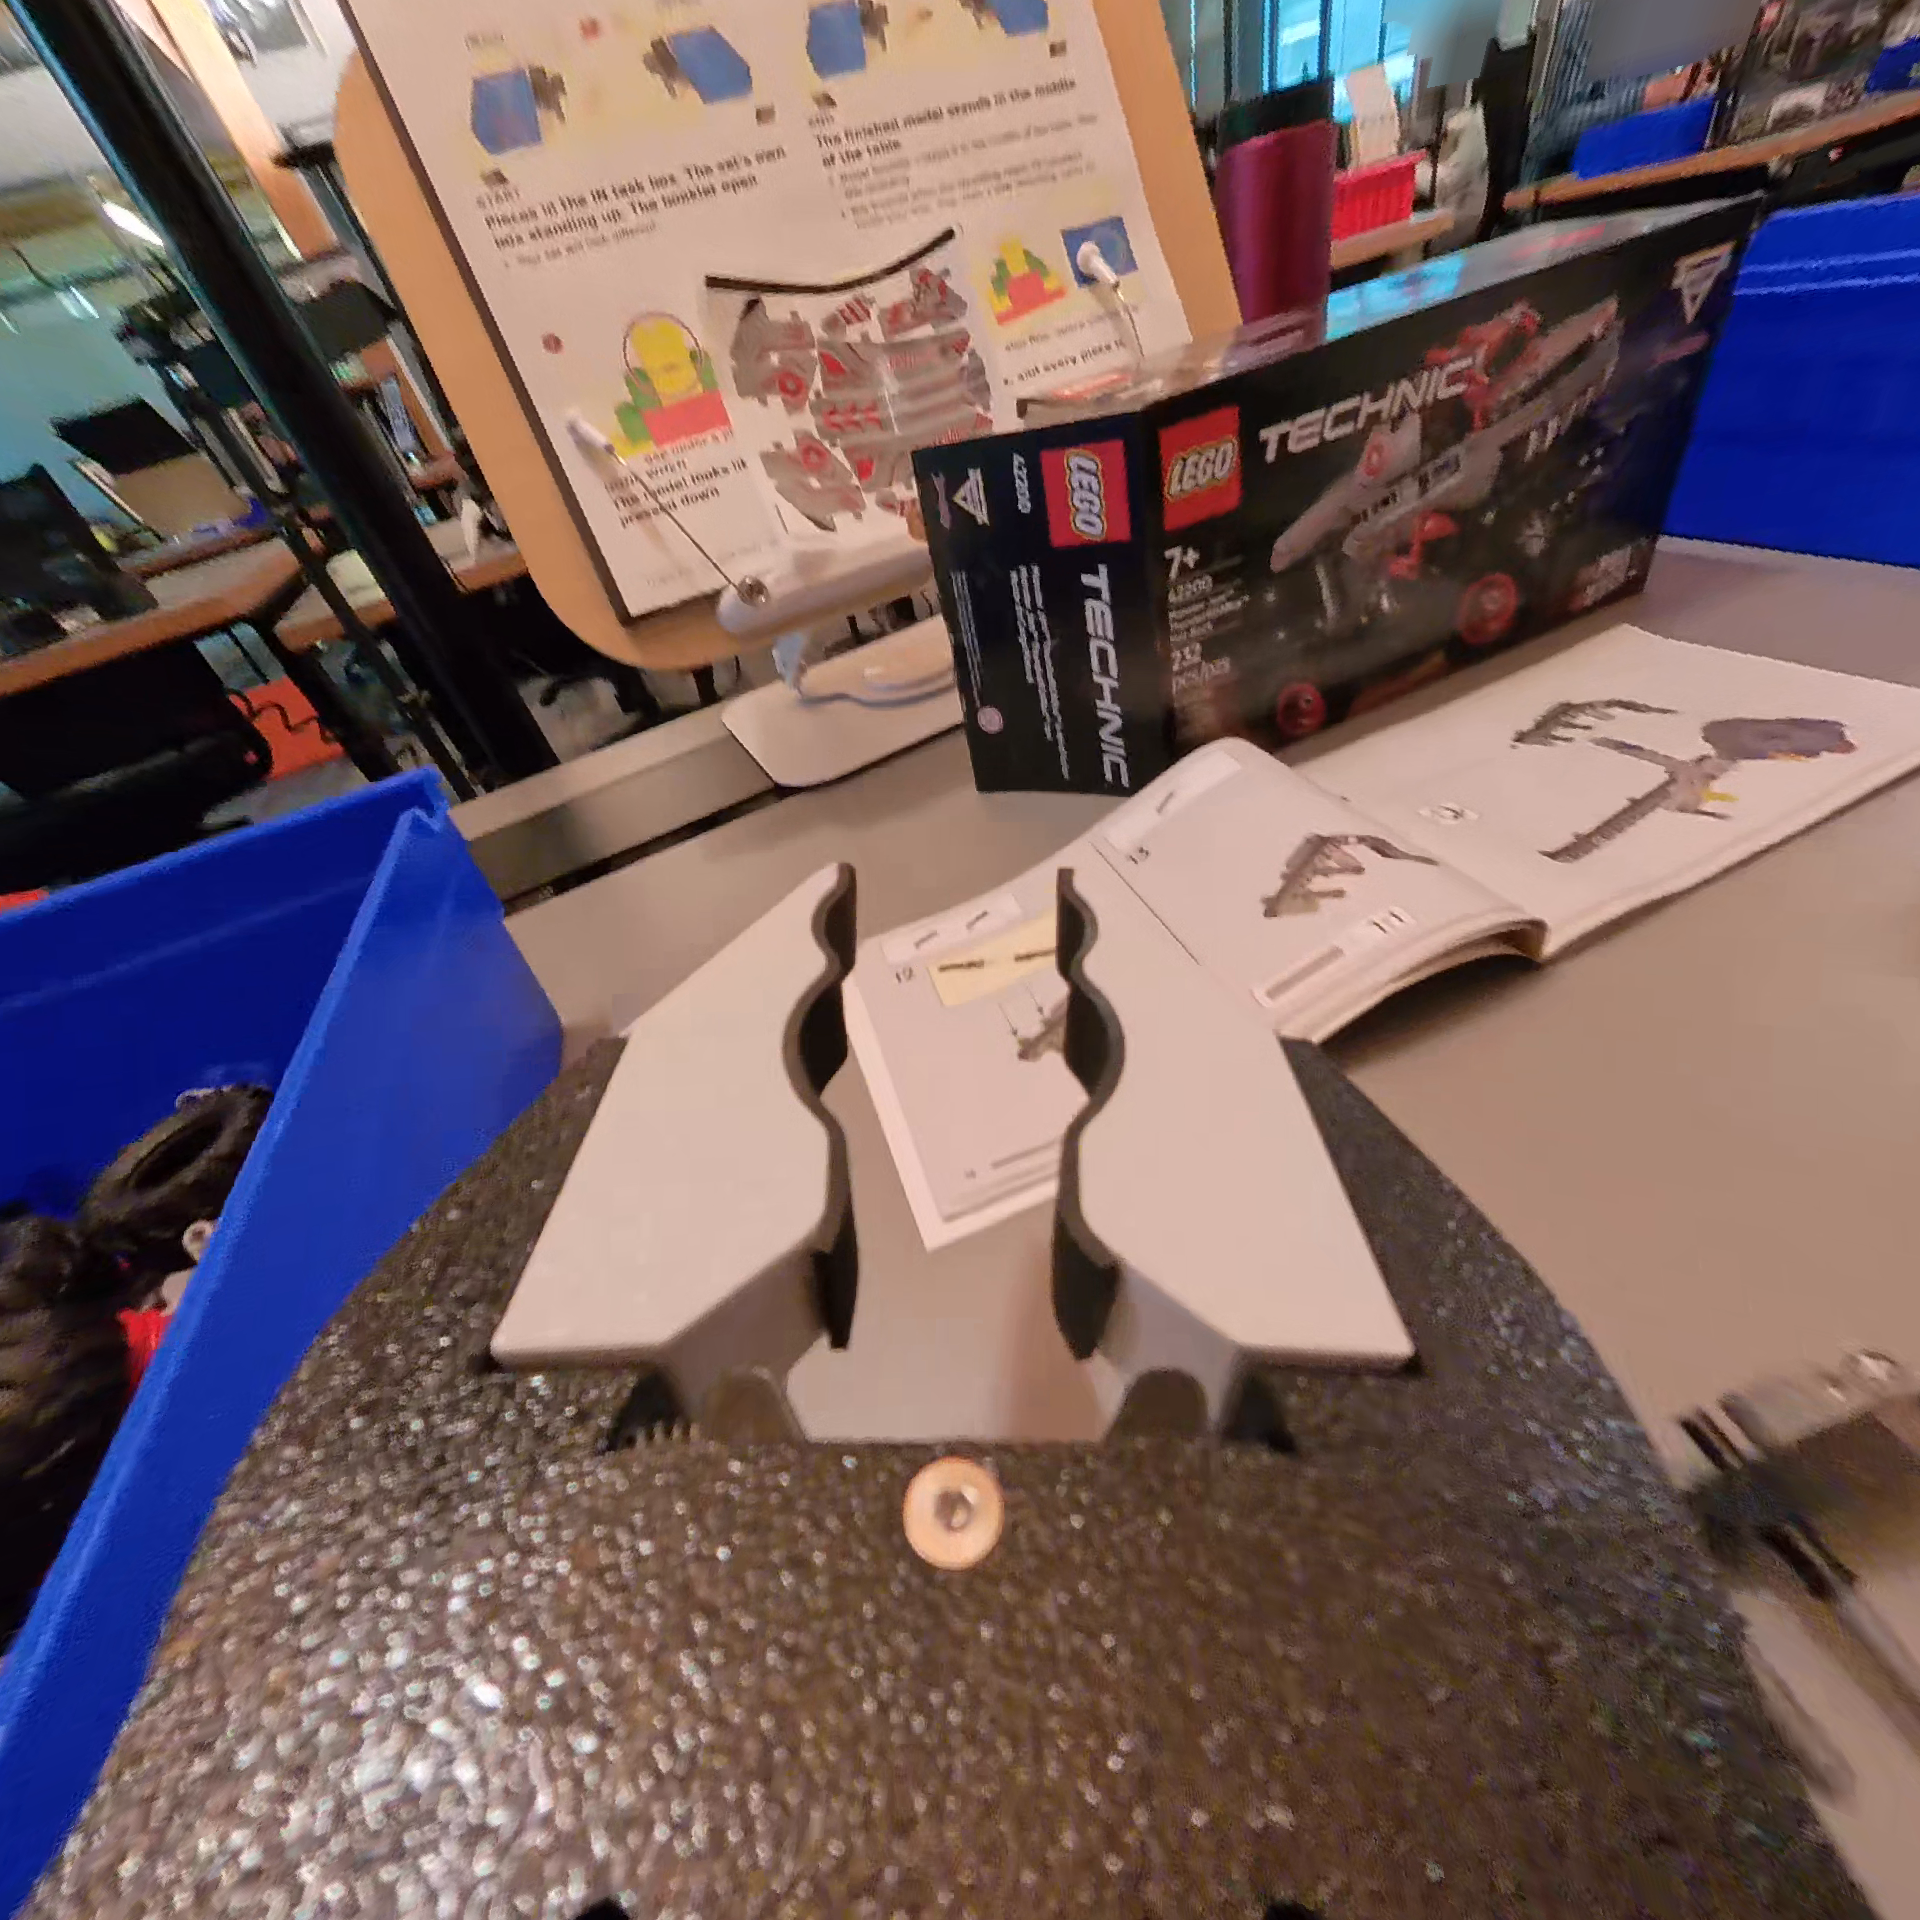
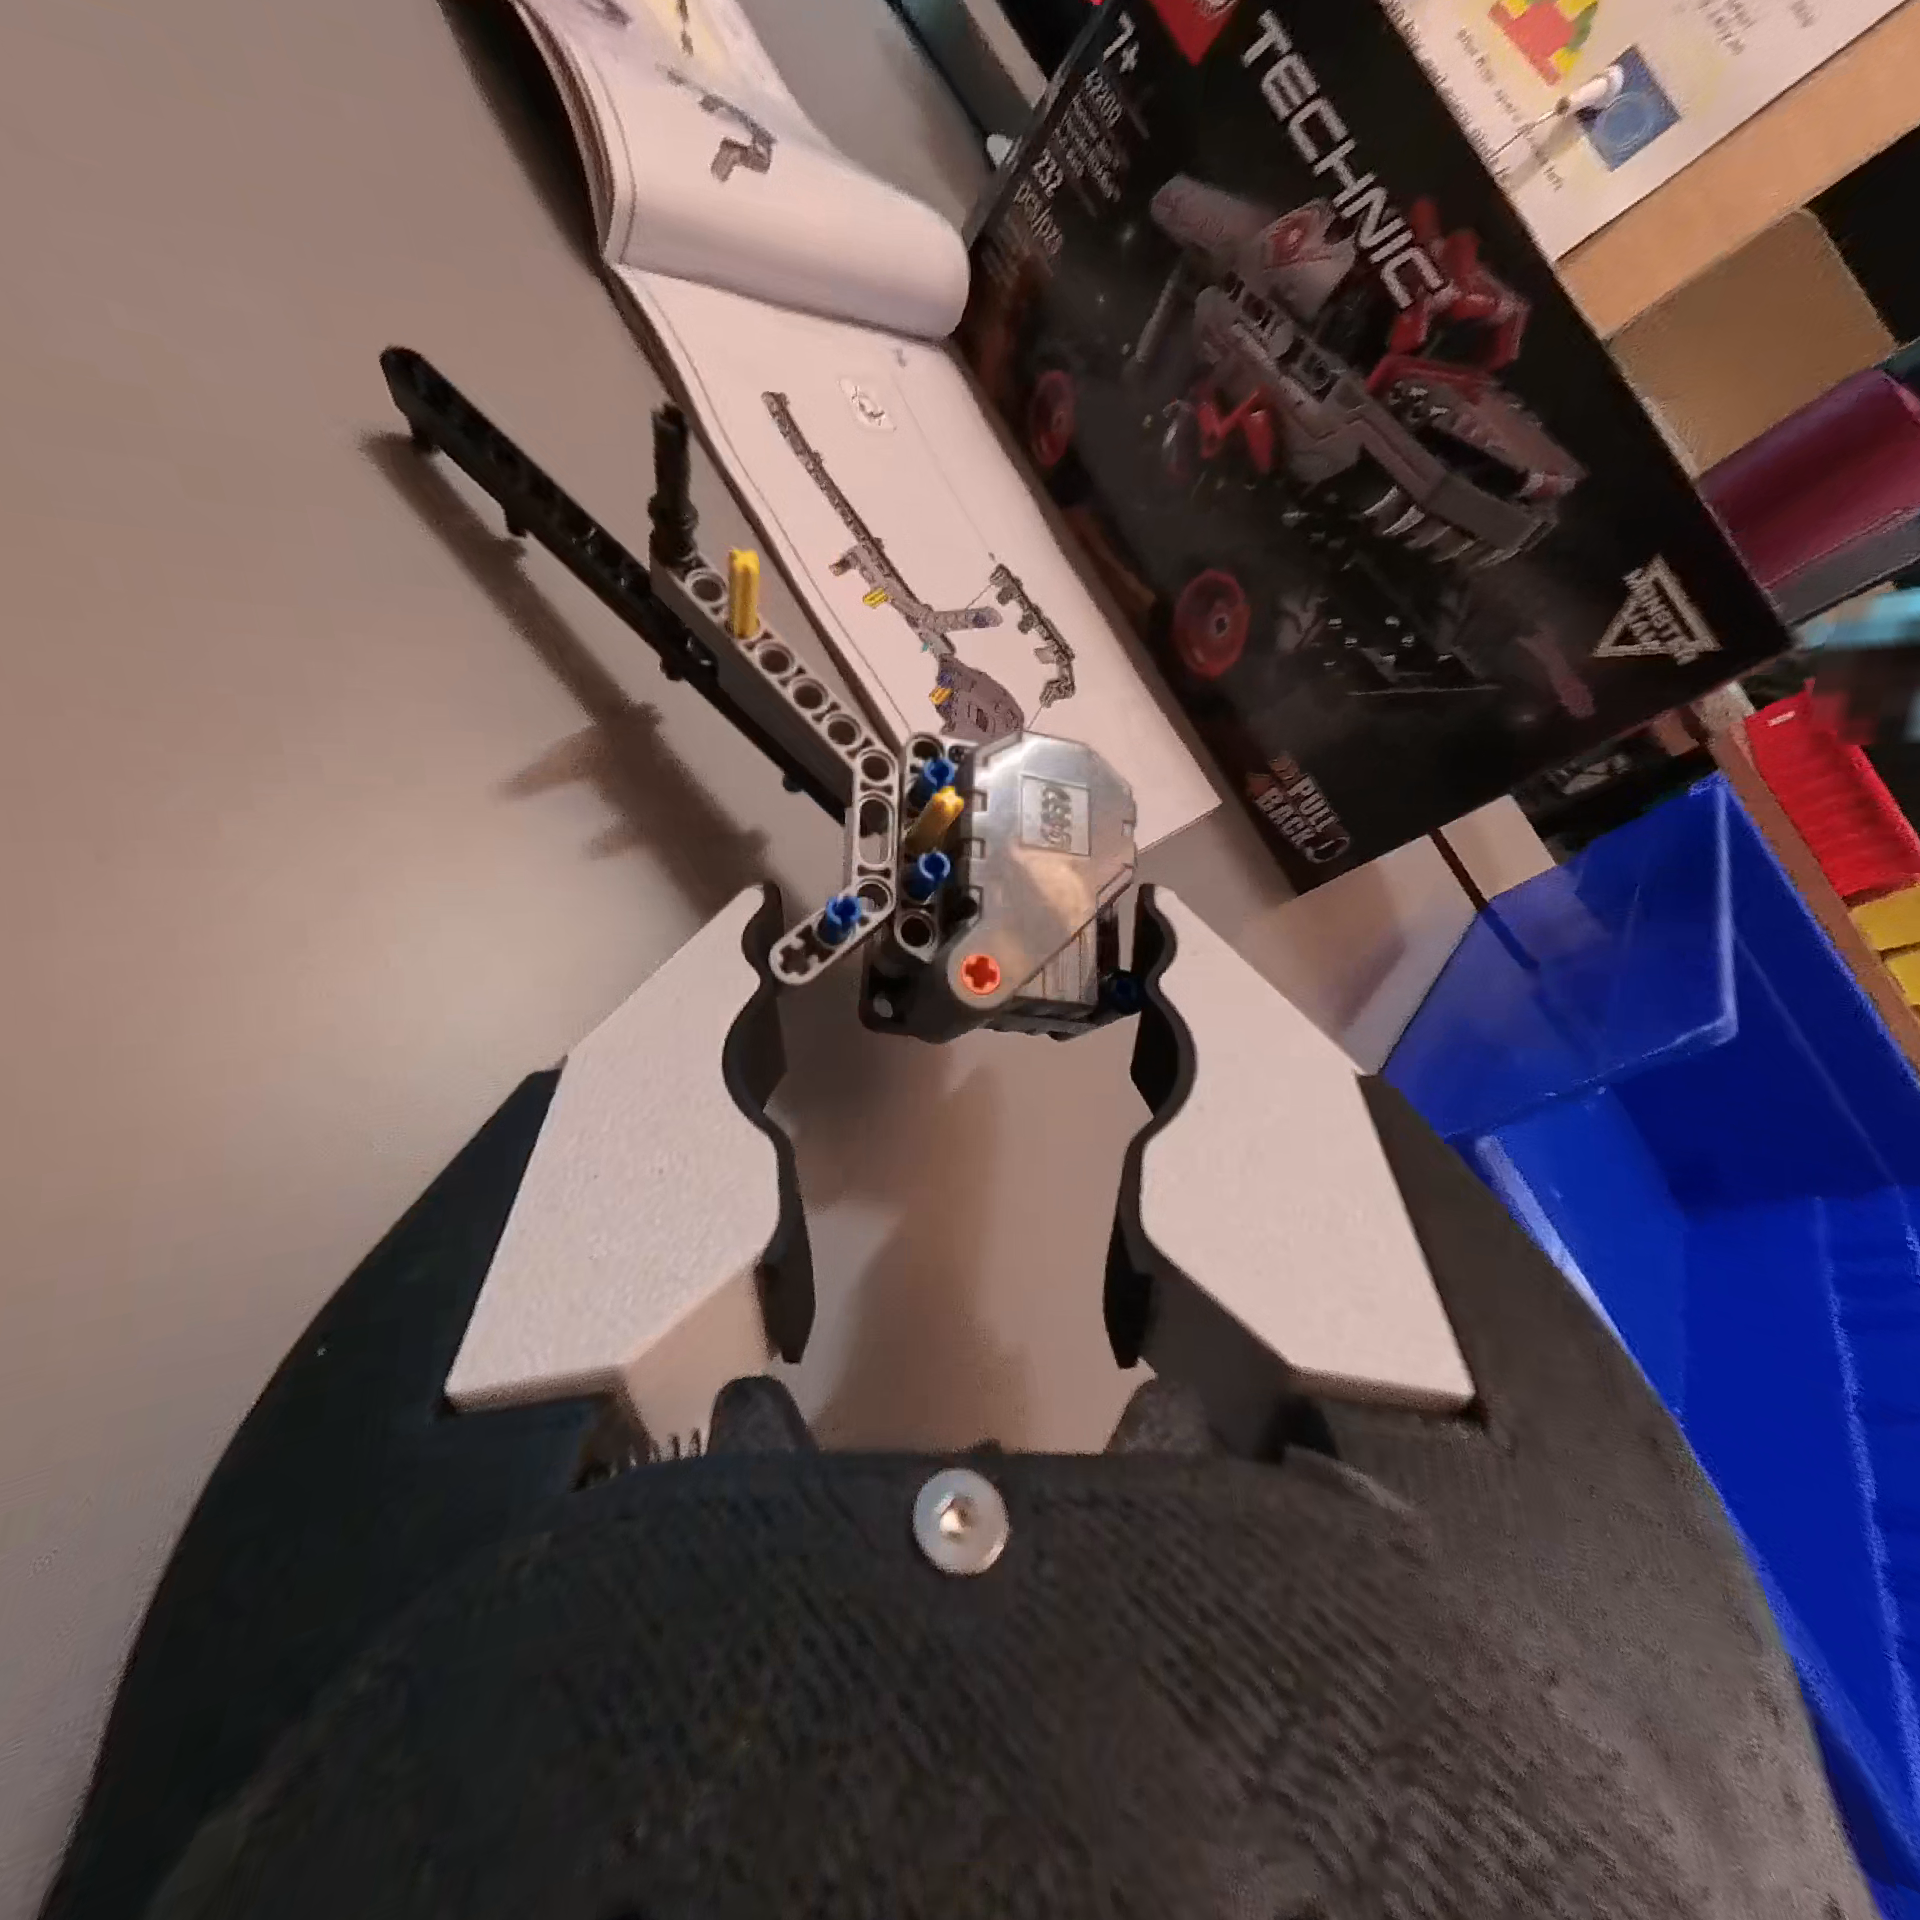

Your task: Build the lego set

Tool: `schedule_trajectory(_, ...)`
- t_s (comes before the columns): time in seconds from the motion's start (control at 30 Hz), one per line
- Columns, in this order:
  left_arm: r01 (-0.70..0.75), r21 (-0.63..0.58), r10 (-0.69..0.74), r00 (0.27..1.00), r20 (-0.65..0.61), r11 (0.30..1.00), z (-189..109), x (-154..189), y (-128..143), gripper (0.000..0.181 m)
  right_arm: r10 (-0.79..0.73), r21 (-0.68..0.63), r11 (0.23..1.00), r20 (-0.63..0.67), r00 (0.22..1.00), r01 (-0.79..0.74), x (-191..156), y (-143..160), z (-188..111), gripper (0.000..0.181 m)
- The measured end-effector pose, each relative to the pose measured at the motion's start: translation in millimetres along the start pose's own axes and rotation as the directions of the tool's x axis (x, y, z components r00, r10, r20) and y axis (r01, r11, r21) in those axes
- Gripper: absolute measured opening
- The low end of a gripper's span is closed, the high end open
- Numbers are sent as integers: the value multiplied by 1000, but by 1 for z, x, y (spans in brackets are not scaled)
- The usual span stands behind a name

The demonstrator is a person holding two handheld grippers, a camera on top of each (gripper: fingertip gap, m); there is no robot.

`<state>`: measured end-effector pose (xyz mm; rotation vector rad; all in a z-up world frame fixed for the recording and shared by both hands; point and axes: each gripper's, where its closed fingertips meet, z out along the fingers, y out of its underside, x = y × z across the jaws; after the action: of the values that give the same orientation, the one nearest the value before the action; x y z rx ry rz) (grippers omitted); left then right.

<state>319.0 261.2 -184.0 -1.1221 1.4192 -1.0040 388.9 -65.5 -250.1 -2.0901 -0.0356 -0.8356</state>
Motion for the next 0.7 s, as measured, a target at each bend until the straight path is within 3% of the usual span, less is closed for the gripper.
schedule_trajectory(0.23,-184,193,139,965,223,964,-23,-15,-16,19,-86,-10,996,-133,987,85,2,-4,-4,65)
schedule_trajectory(0.43,-134,174,92,969,230,976,-20,-22,-12,24,-54,2,999,-86,995,54,1,-5,1,65)
schedule_trajectory(0.7,-262,104,231,943,240,960,-15,-9,-8,25,-54,12,998,-65,996,55,0,-9,8,65)
